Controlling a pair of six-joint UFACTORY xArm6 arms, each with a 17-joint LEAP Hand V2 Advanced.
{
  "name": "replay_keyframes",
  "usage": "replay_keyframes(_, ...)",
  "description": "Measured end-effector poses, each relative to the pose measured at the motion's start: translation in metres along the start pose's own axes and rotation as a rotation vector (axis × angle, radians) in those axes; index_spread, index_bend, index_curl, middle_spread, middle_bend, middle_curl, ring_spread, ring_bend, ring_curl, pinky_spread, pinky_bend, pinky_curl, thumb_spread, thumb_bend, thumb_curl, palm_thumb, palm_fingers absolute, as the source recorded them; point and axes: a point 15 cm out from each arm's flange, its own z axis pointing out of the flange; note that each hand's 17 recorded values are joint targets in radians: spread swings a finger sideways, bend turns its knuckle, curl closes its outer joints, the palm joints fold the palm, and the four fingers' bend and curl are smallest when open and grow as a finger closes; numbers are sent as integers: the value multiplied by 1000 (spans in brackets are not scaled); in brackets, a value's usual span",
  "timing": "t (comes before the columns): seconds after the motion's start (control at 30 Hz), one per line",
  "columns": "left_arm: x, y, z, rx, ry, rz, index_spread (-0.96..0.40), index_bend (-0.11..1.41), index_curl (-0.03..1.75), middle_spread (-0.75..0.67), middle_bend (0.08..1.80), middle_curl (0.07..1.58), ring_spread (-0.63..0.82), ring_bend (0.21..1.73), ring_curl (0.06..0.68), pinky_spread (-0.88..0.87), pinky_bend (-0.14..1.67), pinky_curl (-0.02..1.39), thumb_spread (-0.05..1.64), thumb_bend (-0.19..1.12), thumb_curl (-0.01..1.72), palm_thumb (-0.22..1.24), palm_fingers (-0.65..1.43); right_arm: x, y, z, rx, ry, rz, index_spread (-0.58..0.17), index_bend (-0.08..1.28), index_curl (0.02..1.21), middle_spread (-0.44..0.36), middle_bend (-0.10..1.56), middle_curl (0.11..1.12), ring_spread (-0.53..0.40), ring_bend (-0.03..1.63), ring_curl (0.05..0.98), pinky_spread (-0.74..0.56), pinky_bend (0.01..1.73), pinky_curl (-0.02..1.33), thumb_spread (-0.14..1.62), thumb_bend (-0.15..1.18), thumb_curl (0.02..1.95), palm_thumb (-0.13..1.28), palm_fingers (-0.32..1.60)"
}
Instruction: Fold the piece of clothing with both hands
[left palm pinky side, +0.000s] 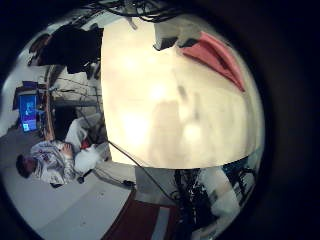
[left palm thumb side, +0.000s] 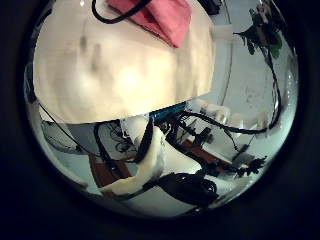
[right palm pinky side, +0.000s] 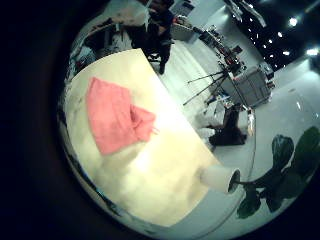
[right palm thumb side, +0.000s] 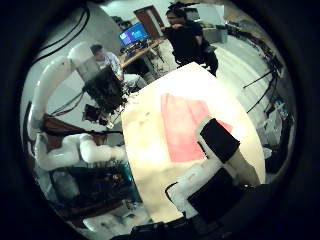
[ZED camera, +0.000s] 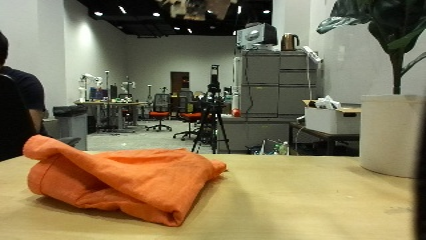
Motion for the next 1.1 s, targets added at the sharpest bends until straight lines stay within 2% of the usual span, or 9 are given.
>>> replay_keyframes(0.1,14,-1,-7,-11,-17,10,143,157,259,380,195,290,584,417,224,528,303,314,1205,-15,271,310,-12,7,37,-10,-86,-23,93,-427,206,417,-30,466,443,40,674,351,347,510,447,1203,9,599,868,94)
replay_keyframes(0.17,24,0,-14,-12,-22,14,143,158,261,378,196,293,584,417,224,528,302,314,1205,-13,274,318,-7,5,66,-12,-170,-55,141,-417,196,413,-4,438,429,80,616,332,350,490,434,1194,-51,575,769,31)
replay_keyframes(0.33,72,-3,-21,-52,-51,60,143,161,267,375,198,300,577,416,222,520,298,315,1205,-16,276,323,-1,-5,144,-17,-404,-141,269,-392,182,383,39,377,396,149,489,284,357,443,399,1227,-39,519,661,-28)
replay_keyframes(0.37,77,-2,-27,-47,-58,58,143,162,269,373,196,301,576,418,223,519,297,315,1205,-16,276,323,1,-11,160,-15,-452,-158,303,-387,177,374,53,352,384,171,444,267,360,422,385,1247,-47,481,583,-38)
replay_keyframes(0.6,138,-8,-40,-53,-56,104,139,167,284,361,195,307,568,412,221,520,287,314,1203,-15,280,329,26,-28,236,-5,-577,-184,470,-378,166,340,71,284,355,218,352,236,357,354,350,1289,-20,394,520,-18)
replay_keyframes(0.7,137,-7,-42,-56,-56,86,133,160,286,360,198,310,567,413,222,521,285,315,1205,-15,281,337,28,-43,270,4,-634,-199,512,-371,166,329,73,265,348,226,328,232,354,335,341,1301,-17,366,507,-4)
replay_keyframes(0.8,136,-8,-33,-74,-53,90,132,160,286,359,197,312,565,414,223,521,284,315,1205,-16,281,339,28,-34,310,12,-688,-180,593,-366,168,320,78,253,345,231,310,229,353,318,334,1303,-16,341,494,6)
replay_keyframes(0.93,129,-13,-28,-57,-43,72,131,158,286,361,200,316,566,416,223,521,280,315,1204,-15,283,345,32,-34,327,29,-709,-176,602,-358,167,310,91,234,340,235,285,226,354,302,328,1310,-13,312,491,12)
replay_keyframes(1.1,124,-8,-14,-91,-29,57,130,157,284,362,202,321,560,420,225,522,276,316,1199,-15,286,357,34,-31,340,36,-711,-183,616,-345,167,303,107,221,337,235,261,226,340,280,323,1316,-12,292,488,24)
